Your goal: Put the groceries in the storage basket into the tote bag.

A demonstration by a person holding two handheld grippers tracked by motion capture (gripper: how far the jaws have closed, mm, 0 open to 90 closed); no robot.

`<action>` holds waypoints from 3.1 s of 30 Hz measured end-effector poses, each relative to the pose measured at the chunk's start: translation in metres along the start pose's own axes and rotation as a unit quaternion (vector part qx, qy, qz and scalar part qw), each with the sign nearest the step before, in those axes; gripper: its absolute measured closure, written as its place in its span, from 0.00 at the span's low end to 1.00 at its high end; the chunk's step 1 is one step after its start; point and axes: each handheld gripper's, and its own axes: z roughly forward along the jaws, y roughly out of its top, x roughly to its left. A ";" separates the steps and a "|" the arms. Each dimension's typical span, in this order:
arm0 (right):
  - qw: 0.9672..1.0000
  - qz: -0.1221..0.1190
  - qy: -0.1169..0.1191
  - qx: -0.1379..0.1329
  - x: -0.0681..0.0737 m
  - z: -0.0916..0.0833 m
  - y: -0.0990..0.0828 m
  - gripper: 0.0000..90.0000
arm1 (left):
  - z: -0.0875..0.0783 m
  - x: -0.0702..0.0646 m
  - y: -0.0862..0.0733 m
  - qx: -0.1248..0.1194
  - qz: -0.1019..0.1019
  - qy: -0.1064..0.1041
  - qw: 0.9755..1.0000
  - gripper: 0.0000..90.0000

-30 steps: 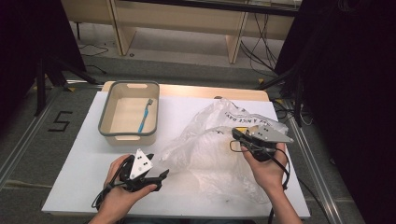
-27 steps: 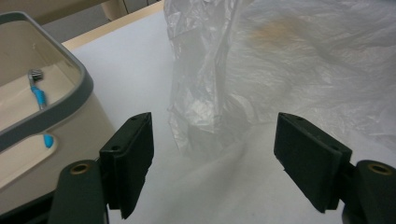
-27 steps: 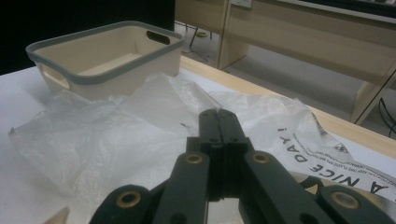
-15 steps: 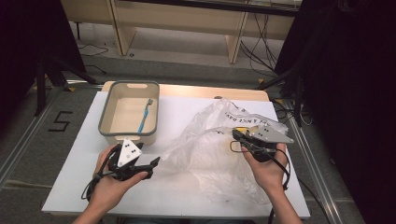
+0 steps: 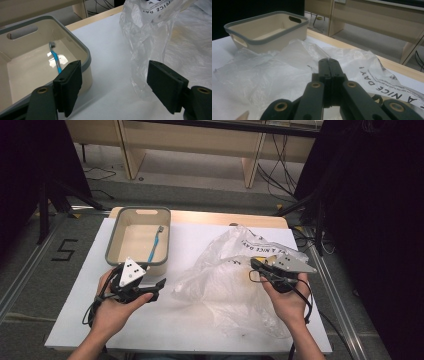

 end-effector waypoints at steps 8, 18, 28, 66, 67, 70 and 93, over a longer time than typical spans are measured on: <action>1.000 0.000 -0.009 0.002 -0.001 -0.002 -0.001 1.00 | -0.002 0.007 0.011 -0.012 -0.001 0.000 1.000 0.30; 1.000 0.000 -0.003 0.000 -0.001 -0.004 0.001 1.00 | -0.002 0.029 0.030 -0.020 -0.020 0.007 1.000 0.27; 1.000 0.003 -0.001 -0.002 -0.002 -0.006 0.001 1.00 | 0.019 0.055 0.045 0.007 -0.026 0.032 0.999 0.27; 1.000 0.003 0.004 0.000 -0.001 -0.005 0.001 1.00 | 0.114 0.112 0.054 0.118 -0.071 0.083 0.987 0.34; 1.000 0.003 0.004 0.000 -0.001 -0.005 0.001 1.00 | 0.116 0.113 0.054 0.120 -0.072 0.082 0.987 0.34; 1.000 0.003 0.004 -0.002 -0.001 -0.004 0.001 1.00 | 0.121 0.116 0.057 0.127 -0.068 0.086 0.986 0.34; 1.000 0.004 0.004 -0.001 0.000 -0.003 0.000 1.00 | 0.153 0.131 0.053 0.159 -0.077 0.114 0.978 0.36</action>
